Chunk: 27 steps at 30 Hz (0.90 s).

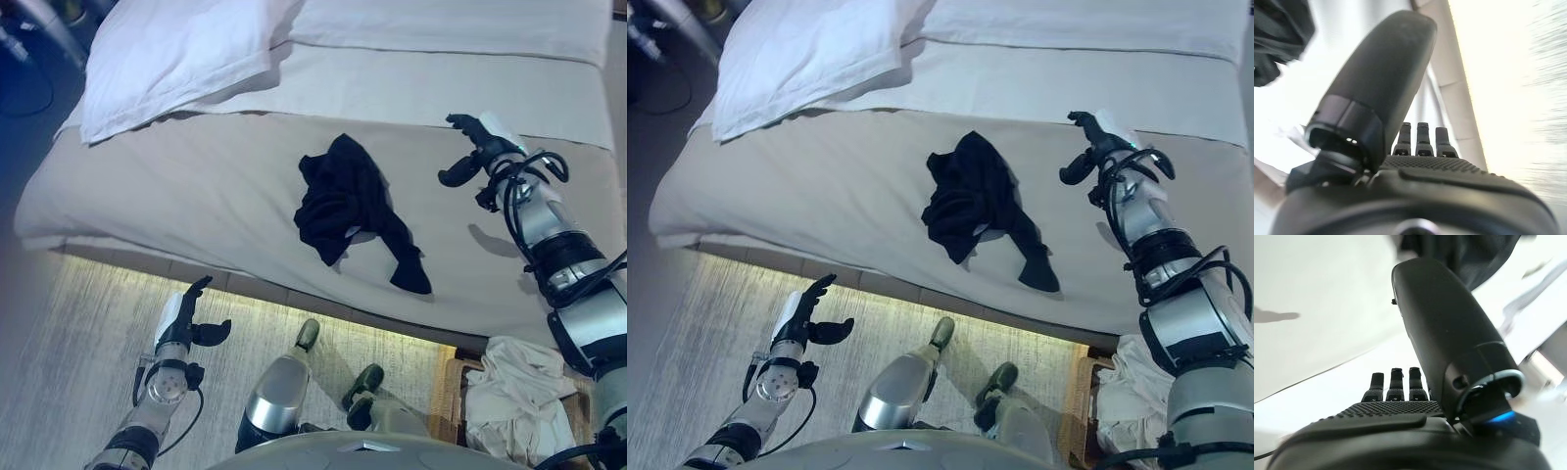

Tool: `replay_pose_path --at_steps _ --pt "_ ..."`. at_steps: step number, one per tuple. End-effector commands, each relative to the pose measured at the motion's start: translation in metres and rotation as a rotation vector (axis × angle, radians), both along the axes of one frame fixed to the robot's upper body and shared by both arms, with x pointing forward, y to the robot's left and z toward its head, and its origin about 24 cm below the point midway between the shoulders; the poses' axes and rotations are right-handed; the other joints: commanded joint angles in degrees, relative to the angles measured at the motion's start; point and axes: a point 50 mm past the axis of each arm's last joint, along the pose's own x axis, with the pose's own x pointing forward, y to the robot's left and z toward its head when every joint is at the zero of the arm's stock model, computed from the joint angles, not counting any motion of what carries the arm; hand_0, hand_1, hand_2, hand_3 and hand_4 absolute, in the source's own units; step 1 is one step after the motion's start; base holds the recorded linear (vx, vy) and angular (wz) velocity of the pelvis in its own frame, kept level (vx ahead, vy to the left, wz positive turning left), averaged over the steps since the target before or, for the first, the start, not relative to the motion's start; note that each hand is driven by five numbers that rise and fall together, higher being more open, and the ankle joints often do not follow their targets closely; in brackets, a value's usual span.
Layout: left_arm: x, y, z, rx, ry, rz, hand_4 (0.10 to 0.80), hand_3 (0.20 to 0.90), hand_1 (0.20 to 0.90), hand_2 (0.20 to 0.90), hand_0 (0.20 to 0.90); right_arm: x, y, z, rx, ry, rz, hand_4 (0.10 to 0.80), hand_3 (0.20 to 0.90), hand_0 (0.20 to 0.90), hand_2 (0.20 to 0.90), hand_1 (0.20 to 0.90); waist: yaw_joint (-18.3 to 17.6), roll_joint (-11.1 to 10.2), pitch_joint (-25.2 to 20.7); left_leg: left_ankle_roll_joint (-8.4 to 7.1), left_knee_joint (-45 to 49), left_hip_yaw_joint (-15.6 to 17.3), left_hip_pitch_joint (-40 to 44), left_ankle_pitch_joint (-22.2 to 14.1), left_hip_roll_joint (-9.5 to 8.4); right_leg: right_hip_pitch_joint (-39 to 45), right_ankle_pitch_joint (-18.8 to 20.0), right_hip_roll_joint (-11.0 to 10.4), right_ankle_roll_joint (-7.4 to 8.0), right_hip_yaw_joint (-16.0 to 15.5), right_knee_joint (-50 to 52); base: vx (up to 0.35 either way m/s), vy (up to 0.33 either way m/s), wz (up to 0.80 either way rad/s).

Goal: Pick up the clothes from the bed and place them into the basket

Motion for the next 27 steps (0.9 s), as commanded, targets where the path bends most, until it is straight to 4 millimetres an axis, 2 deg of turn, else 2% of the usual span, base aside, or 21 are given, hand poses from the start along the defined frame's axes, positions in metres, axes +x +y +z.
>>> replay_pose_path --at_steps 1,4,6,8,12,16,18,23,27 --pt "0.018 0.008 0.040 0.039 -0.232 -0.087 0.800 0.900 0.900 0.900 0.900 0.008 0.041 0.077 -0.168 -0.243 0.133 0.800 0.900 0.900 0.900 0.900 0.9 -0.7 -0.3 -0.27 12.7 -1.0 -5.4 -9.1 -1.21 -1.3 -6.6 -1.2 -4.27 -0.5 11.2 0.043 0.003 0.25" --pt "0.023 0.004 0.051 0.044 -0.276 -0.139 0.800 0.900 0.900 0.900 0.900 0.012 0.048 0.078 -0.162 -0.238 0.120 0.800 0.900 0.900 0.900 0.900 2.3 0.3 3.2 1.09 18.9 0.0 -10.1 -10.9 -2.40 -6.0 -8.4 -3.5 -4.87 -1.4 19.3 -0.042 0.047 0.22" --pt "0.024 0.003 0.053 0.054 -0.284 -0.155 0.800 0.900 0.900 0.900 0.900 0.014 0.051 0.076 -0.151 -0.227 0.116 0.800 0.900 0.900 0.900 0.900 2.8 0.4 4.3 1.57 21.7 0.3 -11.9 -11.9 -3.15 -7.6 -9.4 -4.3 -5.14 -1.5 22.6 0.008 0.039 0.17" --pt "0.029 0.000 0.061 0.060 -0.324 -0.165 0.800 0.900 0.900 0.900 0.900 0.018 0.057 0.076 -0.111 -0.221 0.110 0.800 0.900 0.900 0.900 0.900 3.3 1.2 6.6 3.01 26.0 0.7 -14.8 -13.5 -4.50 -10.5 -11.1 -5.2 -5.74 -1.0 28.2 -0.004 0.066 0.03" --pt "0.035 -0.003 0.077 0.020 -0.427 -0.147 0.800 0.900 0.900 0.900 0.900 0.020 0.059 0.078 -0.071 -0.227 0.093 0.800 0.900 0.900 0.900 0.900 3.6 2.5 7.6 4.77 32.6 2.0 -21.6 -15.6 -6.66 -17.7 -13.2 -6.8 -6.18 0.0 35.8 -0.045 0.119 -0.03" --pt "0.035 -0.004 0.090 -0.002 -0.488 -0.151 0.800 0.900 0.900 0.900 0.900 0.020 0.055 0.078 -0.072 -0.228 0.065 0.800 0.900 0.900 0.900 0.900 4.2 3.1 7.6 5.64 36.9 2.9 -27.1 -16.7 -7.38 -23.0 -14.2 -7.0 -6.61 0.3 39.9 -0.029 0.074 0.09" --pt "0.035 -0.009 0.103 -0.041 -0.546 -0.203 0.800 0.900 0.900 0.900 0.900 0.020 0.045 0.080 -0.073 -0.227 0.033 0.800 0.900 0.900 0.900 0.900 4.8 4.0 7.6 6.02 41.4 3.2 -33.0 -17.5 -7.94 -28.0 -14.6 -7.0 -6.90 0.5 43.1 -0.020 0.051 0.01" --pt "0.037 -0.013 0.115 -0.058 -0.597 -0.233 0.800 0.900 0.900 0.900 0.900 0.022 0.037 0.091 -0.094 -0.209 -0.005 0.800 0.900 0.900 0.900 0.900 5.0 5.0 7.6 6.90 45.6 4.1 -40.0 -18.0 -8.08 -35.8 -15.0 -7.1 -6.66 2.0 47.4 -0.039 0.033 0.07" --pt "0.039 -0.021 0.123 -0.077 -0.641 -0.262 0.800 0.900 0.900 0.900 0.900 0.023 0.028 0.091 -0.128 -0.156 -0.061 0.800 0.900 0.900 0.900 0.900 5.4 6.0 7.6 7.54 49.1 4.3 -45.1 -18.9 -8.40 -41.0 -15.6 -7.2 -6.85 2.3 50.2 -0.036 -0.022 0.05"
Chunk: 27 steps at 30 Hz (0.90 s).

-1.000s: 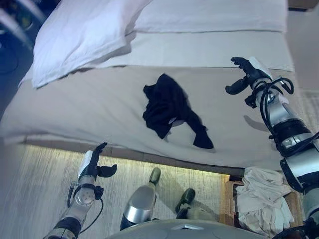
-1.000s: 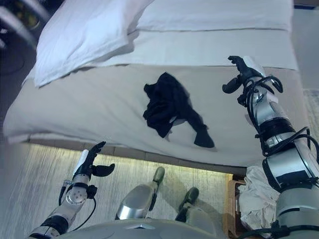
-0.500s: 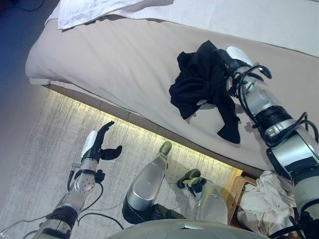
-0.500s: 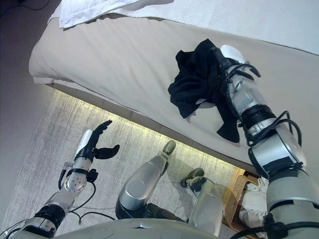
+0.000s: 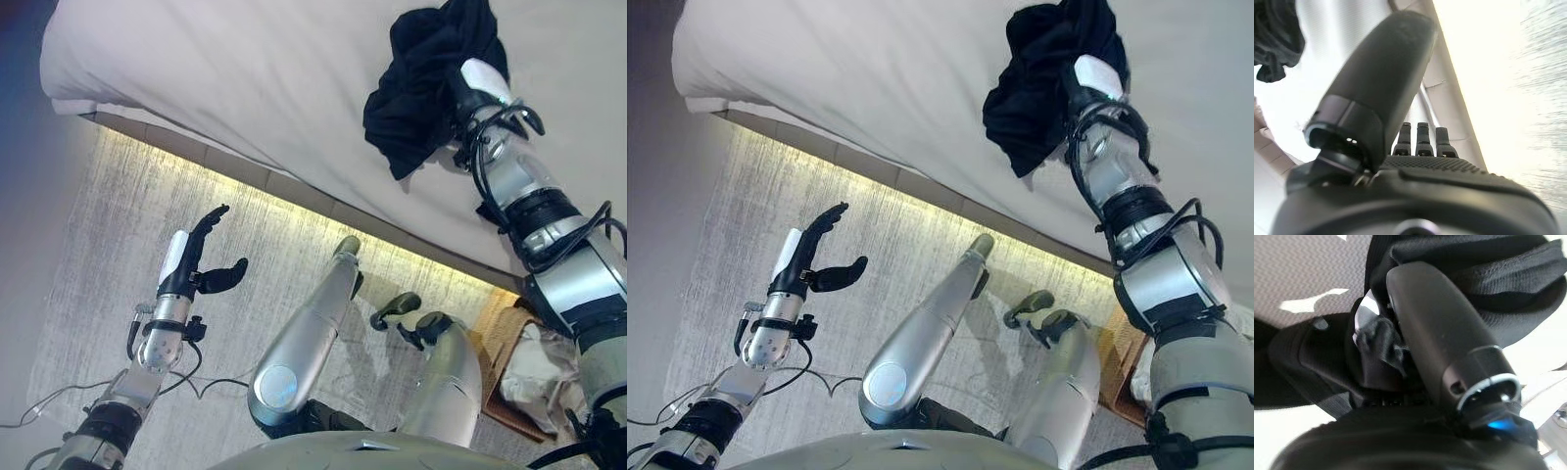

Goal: Pick up the clothes from the bed and place them into the basket

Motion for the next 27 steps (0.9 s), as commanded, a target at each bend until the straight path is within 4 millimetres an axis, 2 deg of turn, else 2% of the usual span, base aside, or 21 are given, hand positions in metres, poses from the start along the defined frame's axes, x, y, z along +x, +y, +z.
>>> replay_pose_path --at_steps 1,2,3,4,5,12,18,22,25,26,27 --pt "-0.002 -0.002 0.030 -0.059 -0.177 -0.033 0.800 0.900 0.900 0.900 0.900 0.000 -0.004 0.015 -0.083 0.018 -0.020 0.800 0.900 0.900 0.900 0.900 1.4 4.0 -2.2 4.68 2.2 3.7 -0.7 -4.6 -1.30 -0.9 -0.4 4.7 -2.52 -0.5 3.1 -0.031 -0.015 0.07" --pt "-0.001 -0.004 0.032 -0.064 -0.185 -0.043 0.800 0.900 0.900 0.900 0.900 0.001 -0.005 0.015 -0.097 0.042 -0.021 0.800 0.900 0.900 0.900 0.900 1.5 4.3 -2.2 4.86 2.8 3.9 -1.7 -4.7 -1.37 -2.0 -0.5 4.8 -2.61 -0.4 3.6 -0.020 -0.003 0.06" --pt "-0.001 -0.004 0.032 -0.068 -0.188 -0.045 0.800 0.900 0.900 0.900 0.900 0.001 -0.006 0.016 -0.113 0.056 -0.019 0.591 0.691 0.721 0.721 0.721 1.5 4.5 -2.2 5.02 3.1 3.9 -2.2 -4.8 -1.39 -2.6 -0.6 4.8 -2.70 -0.5 3.9 -0.013 0.005 0.06" --pt "-0.002 -0.005 0.033 -0.073 -0.191 -0.047 0.800 0.900 0.900 0.900 0.900 0.002 -0.007 0.016 -0.119 0.063 -0.014 0.298 0.398 0.469 0.469 0.469 1.5 4.6 -2.2 5.05 3.4 4.0 -2.5 -4.8 -1.41 -3.0 -0.6 4.9 -2.80 -0.5 4.1 0.000 0.000 0.00" --pt "-0.002 -0.005 0.033 -0.077 -0.194 -0.048 0.800 0.900 0.900 0.900 0.900 0.002 -0.007 0.017 -0.123 0.066 -0.006 0.100 0.200 0.300 0.300 0.300 1.5 4.6 -2.2 5.06 3.6 4.1 -2.7 -4.9 -1.41 -3.2 -0.7 5.0 -2.89 -0.6 4.3 0.000 0.000 0.00" --pt "-0.003 -0.002 0.041 -0.080 -0.221 -0.069 0.800 0.900 0.900 0.900 0.900 0.000 -0.013 0.018 -0.085 0.060 -0.007 0.100 0.200 0.300 0.300 0.300 1.2 3.6 -2.2 4.89 3.4 3.7 -1.8 -4.8 -0.89 -2.0 0.2 5.5 -2.52 -1.0 3.0 0.002 -0.032 -0.01" --pt "-0.003 -0.001 0.036 -0.069 -0.197 -0.079 0.800 0.900 0.900 0.900 0.900 -0.001 -0.020 0.007 -0.058 0.082 -0.009 0.100 0.200 0.300 0.300 0.300 0.1 2.1 -2.2 3.93 -2.6 3.6 5.2 -3.1 0.38 5.1 2.3 5.9 -1.63 -0.6 -2.8 0.019 -0.020 -0.03" --pt "-0.002 0.000 0.032 -0.060 -0.173 -0.076 0.800 0.900 0.900 0.900 0.900 -0.004 -0.025 -0.004 -0.025 0.095 -0.002 0.100 0.200 0.300 0.300 0.300 -1.0 1.0 -2.2 2.93 -10.7 3.4 14.4 -0.9 1.53 13.7 4.9 5.8 -0.20 -0.3 -10.4 0.056 -0.001 -0.13" --pt "0.000 0.006 0.023 -0.023 -0.115 -0.027 0.800 0.900 0.900 0.900 0.900 -0.007 -0.030 -0.005 0.031 0.081 0.028 0.100 0.200 0.300 0.300 0.300 -2.6 -0.5 -2.2 1.88 -20.0 3.0 25.4 1.4 2.60 23.7 7.9 6.3 1.83 1.1 -20.4 0.071 -0.027 -0.31" --pt "0.001 0.007 0.022 -0.013 -0.105 -0.020 0.800 0.900 0.900 0.900 0.900 -0.008 -0.030 -0.004 0.049 0.063 0.034 0.100 0.200 0.300 0.300 0.300 -3.0 -0.7 -2.3 1.73 -21.3 3.0 27.0 1.8 2.79 25.3 8.3 6.5 2.05 1.3 -21.9 -0.027 0.000 -0.29" --pt "0.001 0.010 0.018 -0.005 -0.084 -0.001 0.800 0.900 0.900 0.900 0.900 -0.009 -0.030 -0.001 0.074 0.046 0.050 0.100 0.200 0.300 0.300 0.300 -3.6 -0.8 -3.8 1.78 -24.3 3.1 28.8 4.0 3.33 26.9 10.7 6.9 1.91 0.7 -25.6 -0.048 0.031 -0.25"
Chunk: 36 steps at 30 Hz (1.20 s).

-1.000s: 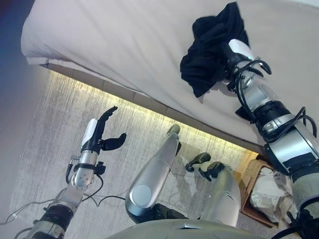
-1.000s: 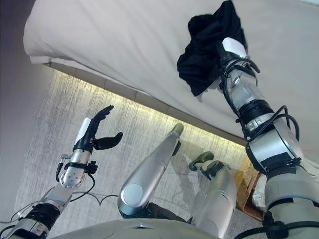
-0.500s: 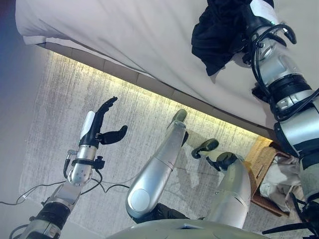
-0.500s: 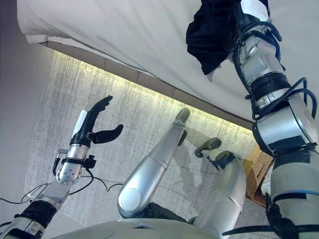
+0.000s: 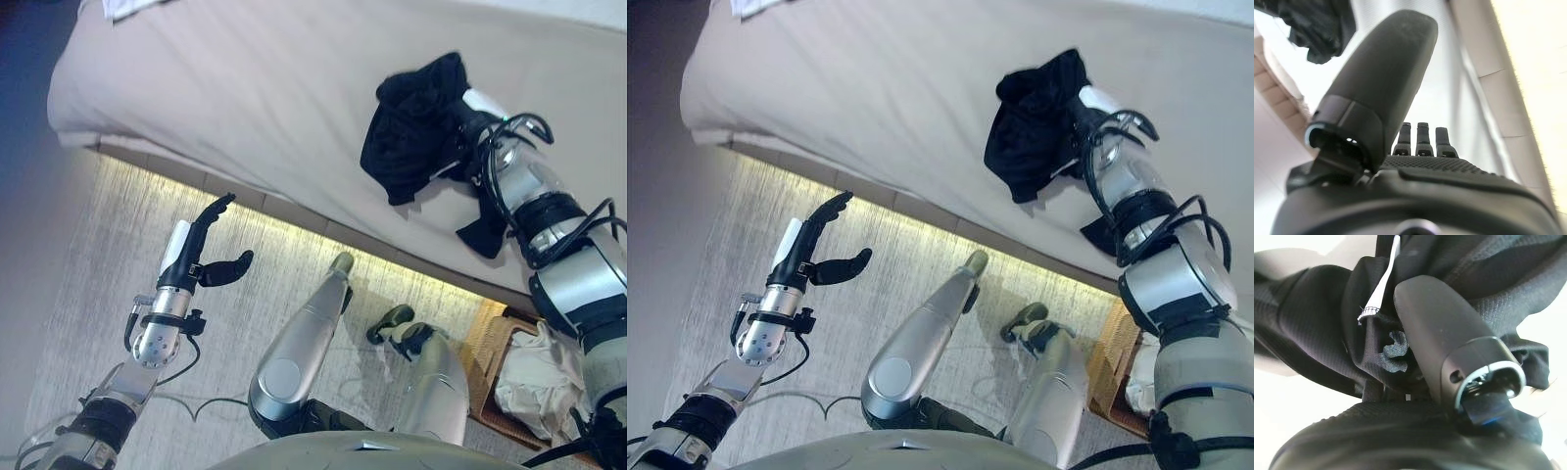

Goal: Pick up the clothes from the bed and place them into the basket

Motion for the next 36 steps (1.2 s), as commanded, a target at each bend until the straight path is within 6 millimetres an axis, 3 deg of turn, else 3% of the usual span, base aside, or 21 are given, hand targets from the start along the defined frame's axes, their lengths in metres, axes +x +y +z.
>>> replay_pose_path --at_steps 1,6,15,27,36 --pt "-0.001 0.012 0.011 0.004 -0.068 0.054 0.800 0.900 0.900 0.900 0.900 -0.002 -0.007 0.062 0.035 -0.225 0.029 0.100 0.200 0.300 0.300 0.300 -2.3 -0.7 -4.1 1.27 -6.4 0.0 5.0 -1.0 0.82 6.9 4.8 3.3 -0.24 -1.6 -7.3 -0.023 0.042 -0.36" --pt "-0.006 0.022 -0.010 0.031 0.055 0.115 0.800 0.900 0.900 0.900 0.900 -0.009 -0.007 0.069 0.303 -0.330 0.078 0.100 0.200 0.300 0.300 0.300 -6.4 -2.6 -11.0 0.15 -15.5 1.3 15.3 -0.1 3.17 16.3 7.9 6.1 1.61 0.7 -20.0 0.079 -0.042 -0.43" --pt "-0.014 0.031 -0.034 0.065 0.187 0.158 0.800 0.900 0.900 0.900 0.900 -0.030 -0.025 0.093 0.376 -0.465 0.142 0.100 0.200 0.300 0.300 0.300 -13.7 -5.1 -21.4 -0.66 -26.0 6.6 25.9 1.5 6.13 24.7 12.5 9.5 3.86 4.8 -31.9 0.092 -0.060 -0.30" --pt "-0.008 0.035 -0.060 0.106 0.290 0.219 0.800 0.900 0.900 0.900 0.900 -0.072 -0.076 0.130 0.297 -0.602 0.061 0.100 0.200 0.300 0.300 0.300 -22.6 -7.6 -27.1 -1.64 -31.3 14.4 32.0 0.4 8.65 26.9 16.0 11.8 5.51 11.8 -39.8 -0.012 -0.041 -0.41" --pt "-0.005 0.041 -0.059 0.132 0.303 0.217 0.800 0.900 0.900 0.900 0.900 -0.106 -0.114 0.144 0.287 -0.683 -0.067 0.100 0.200 0.300 0.300 0.300 -27.3 -7.8 -28.5 -1.70 -31.4 17.6 33.2 -0.5 9.77 26.0 16.3 13.2 5.53 15.8 -40.6 -0.021 -0.021 -0.40"
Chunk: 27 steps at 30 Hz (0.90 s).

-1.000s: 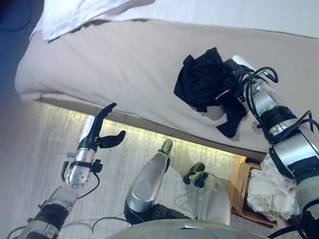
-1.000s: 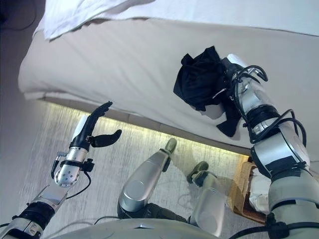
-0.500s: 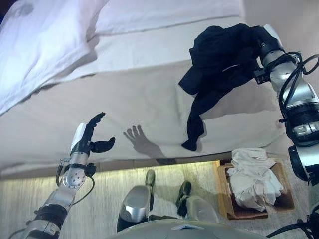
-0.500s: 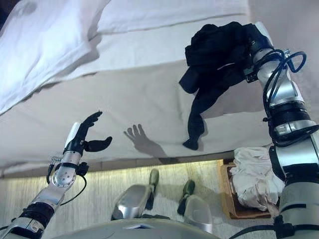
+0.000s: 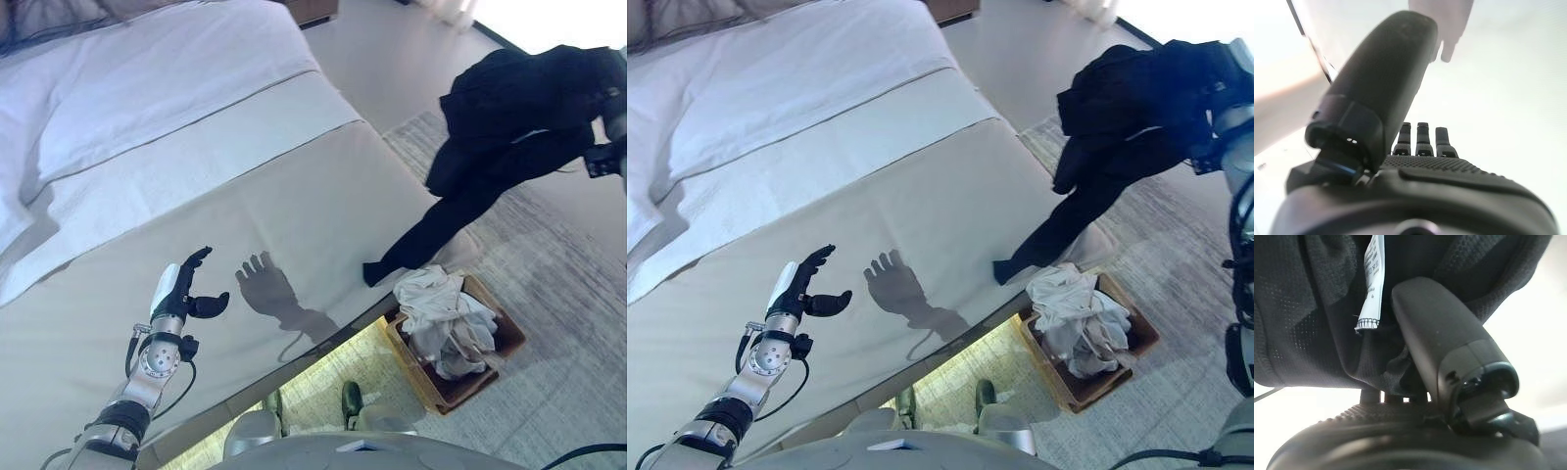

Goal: Pick up the clothes from the bed and place them into the basket

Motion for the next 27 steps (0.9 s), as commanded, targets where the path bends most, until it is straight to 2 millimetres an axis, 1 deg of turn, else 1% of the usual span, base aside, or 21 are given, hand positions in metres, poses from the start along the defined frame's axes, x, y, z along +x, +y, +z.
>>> replay_pose_path --at_steps 1,4,10,13,15,16,17,18,19,20,21,23,25,27 --pt "0.002 0.013 0.009 0.059 -0.032 -0.030 0.800 0.900 0.900 0.900 0.900 -0.030 -0.007 0.060 -0.085 -0.252 -0.033 0.100 0.200 0.300 0.300 0.300 -0.9 -1.8 -10.8 -1.81 3.9 1.0 -0.6 -7.7 1.26 -4.8 -4.3 0.2 4.33 -0.4 4.6 -0.038 -0.011 -0.29" --pt "0.004 0.017 0.010 0.068 -0.032 -0.023 0.800 0.900 0.900 0.900 0.900 -0.042 -0.018 0.063 -0.081 -0.261 -0.057 0.100 0.200 0.300 0.300 0.300 -2.8 -1.5 -11.2 -1.83 3.8 1.8 -0.3 -8.0 1.43 -5.4 -4.3 0.8 4.38 1.1 4.7 -0.038 -0.004 -0.21" --pt "0.008 0.017 0.013 0.071 -0.035 -0.040 0.800 0.900 0.900 0.900 0.900 -0.054 -0.031 0.062 -0.047 -0.267 -0.084 0.100 0.200 0.300 0.300 0.300 -4.3 -1.1 -11.5 -1.77 3.0 2.3 0.1 -8.0 1.48 -6.0 -4.3 1.4 4.49 2.4 4.9 -0.029 -0.021 -0.23" --pt "0.009 0.015 0.014 0.065 -0.035 -0.062 0.800 0.900 0.900 0.900 0.900 -0.056 -0.040 0.052 -0.018 -0.223 -0.092 0.100 0.200 0.300 0.300 0.300 -5.0 -0.8 -11.6 -1.80 3.3 2.6 0.0 -8.3 1.48 -6.5 -4.4 1.8 4.48 3.1 5.3 -0.027 -0.024 -0.22" --pt "0.011 0.012 0.013 0.066 -0.035 -0.078 0.800 0.900 0.900 0.900 0.900 -0.055 -0.044 0.044 -0.005 -0.181 -0.095 0.100 0.200 0.300 0.300 0.300 -5.2 -0.8 -11.5 -1.86 3.4 2.7 -0.1 -8.3 1.54 -6.7 -4.4 1.8 4.45 3.2 5.4 -0.025 -0.032 -0.04" --pt "0.012 0.008 0.013 0.068 -0.031 -0.095 0.800 0.900 0.900 0.900 0.900 -0.053 -0.047 0.036 0.004 -0.137 -0.094 0.100 0.200 0.300 0.300 0.300 -5.2 -0.7 -11.4 -1.92 3.6 2.8 -0.2 -8.3 1.58 -6.8 -4.4 1.9 4.44 3.2 5.4 -0.016 -0.044 -0.04" --pt "0.012 0.007 0.012 0.067 -0.030 -0.104 0.800 0.900 0.900 0.900 0.900 -0.051 -0.047 0.031 0.009 -0.108 -0.091 0.100 0.200 0.300 0.300 0.300 -5.1 -0.7 -11.4 -1.96 3.6 2.8 -0.3 -8.3 1.60 -6.9 -4.3 1.9 4.42 3.2 5.4 -0.008 -0.039 -0.06" --pt "0.012 0.007 0.012 0.067 -0.027 -0.105 0.800 0.900 0.900 0.900 0.900 -0.050 -0.047 0.030 0.008 -0.101 -0.089 0.100 0.200 0.300 0.300 0.300 -5.1 -0.6 -11.4 -1.97 3.7 2.8 -0.3 -8.3 1.61 -6.9 -4.3 1.9 4.41 3.2 5.4 -0.008 -0.041 -0.04" --pt "0.012 0.005 0.012 0.065 -0.022 -0.111 0.800 0.900 0.900 0.900 0.900 -0.046 -0.048 0.023 0.015 -0.056 -0.083 0.100 0.200 0.300 0.300 0.300 -5.0 -0.5 -11.4 -2.06 3.8 2.8 -0.4 -8.3 1.65 -7.0 -4.3 1.9 4.33 3.2 5.4 -0.008 -0.034 -0.02" --pt "0.013 0.005 0.012 0.065 -0.021 -0.113 0.800 0.900 0.900 0.900 0.900 -0.045 -0.048 0.021 0.013 -0.045 -0.082 0.100 0.200 0.300 0.300 0.300 -5.0 -0.5 -11.4 -2.09 3.8 2.9 -0.5 -8.3 1.68 -7.1 -4.3 1.9 4.32 3.1 5.4 -0.004 -0.055 -0.01" --pt "0.014 0.004 0.012 0.063 -0.017 -0.117 0.800 0.900 0.900 0.900 0.900 -0.041 -0.047 0.013 0.012 -0.005 -0.079 0.100 0.200 0.300 0.300 0.300 -4.9 -0.3 -11.4 -2.23 3.9 2.9 -0.6 -8.2 1.75 -7.1 -4.3 1.9 4.29 2.9 5.3 0.010 -0.049 0.01" --pt "0.014 0.003 0.011 0.062 -0.013 -0.119 0.800 0.900 0.900 0.900 0.900 -0.038 -0.047 0.009 0.010 0.017 -0.078 0.100 0.200 0.300 0.300 0.300 -4.9 -0.2 -11.3 -2.31 3.9 2.9 -0.6 -8.2 1.81 -7.1 -4.3 1.8 4.29 2.8 5.3 0.014 -0.050 0.01" --pt "0.014 0.001 0.011 0.059 -0.009 -0.131 0.800 0.900 0.900 0.900 0.900 -0.034 -0.049 -0.001 0.024 0.065 -0.083 0.100 0.200 0.300 0.300 0.300 -4.6 0.1 -11.2 -2.50 3.9 3.0 -0.7 -8.2 1.85 -7.1 -4.3 1.8 4.23 2.3 5.3 0.011 -0.061 0.01" --pt "0.014 0.001 0.011 0.054 -0.010 -0.142 0.800 0.900 0.900 0.900 0.900 -0.032 -0.049 -0.005 0.026 0.081 -0.081 0.100 0.200 0.300 0.300 0.300 -4.5 0.3 -11.2 -2.60 4.0 2.9 -0.8 -8.1 1.87 -7.2 -4.4 1.7 4.24 2.1 5.3 0.001 -0.055 0.02"
